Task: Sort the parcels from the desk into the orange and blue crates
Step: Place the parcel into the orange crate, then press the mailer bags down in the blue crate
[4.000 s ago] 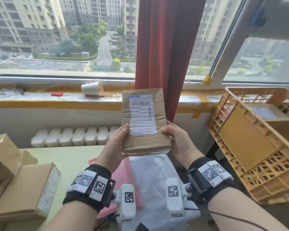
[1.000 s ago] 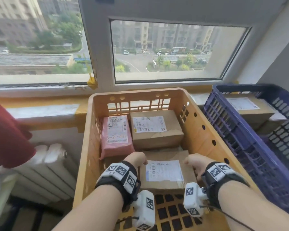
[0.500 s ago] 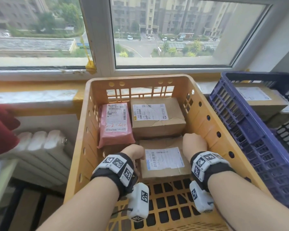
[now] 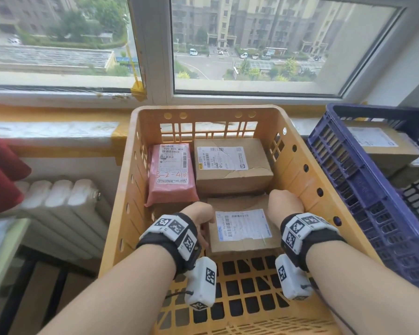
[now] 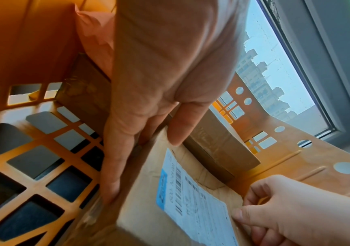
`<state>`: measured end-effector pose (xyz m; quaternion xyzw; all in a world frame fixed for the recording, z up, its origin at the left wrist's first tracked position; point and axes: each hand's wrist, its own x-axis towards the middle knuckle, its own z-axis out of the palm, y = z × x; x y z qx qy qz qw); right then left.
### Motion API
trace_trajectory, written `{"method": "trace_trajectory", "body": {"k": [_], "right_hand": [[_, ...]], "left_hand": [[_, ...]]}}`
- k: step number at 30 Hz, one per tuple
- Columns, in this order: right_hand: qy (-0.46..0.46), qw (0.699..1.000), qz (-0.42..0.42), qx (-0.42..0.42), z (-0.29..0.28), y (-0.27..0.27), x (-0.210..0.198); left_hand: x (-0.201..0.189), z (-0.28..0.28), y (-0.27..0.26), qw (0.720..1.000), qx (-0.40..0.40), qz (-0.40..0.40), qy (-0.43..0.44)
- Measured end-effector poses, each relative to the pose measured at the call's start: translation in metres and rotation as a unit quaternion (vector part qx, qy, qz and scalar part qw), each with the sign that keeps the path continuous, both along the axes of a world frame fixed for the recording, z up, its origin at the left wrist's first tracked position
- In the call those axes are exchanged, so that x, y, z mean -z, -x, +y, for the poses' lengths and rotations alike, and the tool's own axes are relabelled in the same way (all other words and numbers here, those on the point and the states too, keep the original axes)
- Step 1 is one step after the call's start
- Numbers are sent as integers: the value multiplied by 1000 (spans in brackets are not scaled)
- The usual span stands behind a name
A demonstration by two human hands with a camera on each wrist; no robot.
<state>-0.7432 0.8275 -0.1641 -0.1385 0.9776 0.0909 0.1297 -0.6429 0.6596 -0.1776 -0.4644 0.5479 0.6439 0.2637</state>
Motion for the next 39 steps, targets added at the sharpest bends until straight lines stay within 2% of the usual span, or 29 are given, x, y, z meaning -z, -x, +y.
{"method": "trace_trajectory", "body": {"k": [8, 13, 18, 25, 34, 39], "right_hand": [[76, 996, -25, 35, -3, -3, -17], [139, 987, -55, 52, -13, -1, -32], [207, 974, -71, 55, -30, -2, -51], [264, 959, -102, 5, -58, -8, -69], [285, 947, -129, -71, -87, -37, -93], [338, 931, -119, -63, -105, -65, -126]], "left_hand": [[-17, -4, -3, 1000, -11, 24, -8], [-40, -8, -14, 998, -20, 55, -15], [-68, -15, -28, 994, -24, 102, 16], [-103, -21, -47, 987, -34, 131, 93], [-132, -33, -77, 975, -94, 161, 122], [-152, -42, -101, 964, -121, 197, 130]]}}
